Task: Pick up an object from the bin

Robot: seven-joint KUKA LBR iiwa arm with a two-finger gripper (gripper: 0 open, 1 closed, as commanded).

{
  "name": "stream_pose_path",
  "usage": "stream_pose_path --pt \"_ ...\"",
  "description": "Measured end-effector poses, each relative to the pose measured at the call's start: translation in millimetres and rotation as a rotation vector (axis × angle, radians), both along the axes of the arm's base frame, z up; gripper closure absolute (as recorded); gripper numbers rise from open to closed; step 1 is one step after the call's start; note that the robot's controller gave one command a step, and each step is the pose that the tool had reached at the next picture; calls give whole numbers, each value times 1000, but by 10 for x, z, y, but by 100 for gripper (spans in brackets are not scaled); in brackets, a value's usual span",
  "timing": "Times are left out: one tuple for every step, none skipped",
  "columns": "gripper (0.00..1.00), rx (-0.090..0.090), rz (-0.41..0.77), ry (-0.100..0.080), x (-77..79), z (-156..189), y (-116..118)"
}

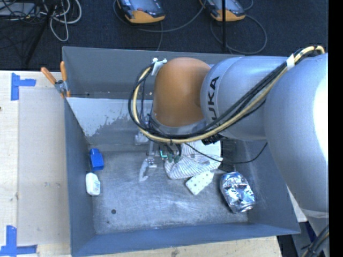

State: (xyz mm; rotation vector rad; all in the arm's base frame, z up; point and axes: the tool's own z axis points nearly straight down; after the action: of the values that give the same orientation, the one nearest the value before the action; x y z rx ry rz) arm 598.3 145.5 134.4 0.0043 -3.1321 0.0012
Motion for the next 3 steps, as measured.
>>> stream_pose_path --pt "0 1 -2 -8 20 44 -4" --pt "0 2 46 -8 76 17 -200" --pt "0 0 91 -11 170 -229 -237"
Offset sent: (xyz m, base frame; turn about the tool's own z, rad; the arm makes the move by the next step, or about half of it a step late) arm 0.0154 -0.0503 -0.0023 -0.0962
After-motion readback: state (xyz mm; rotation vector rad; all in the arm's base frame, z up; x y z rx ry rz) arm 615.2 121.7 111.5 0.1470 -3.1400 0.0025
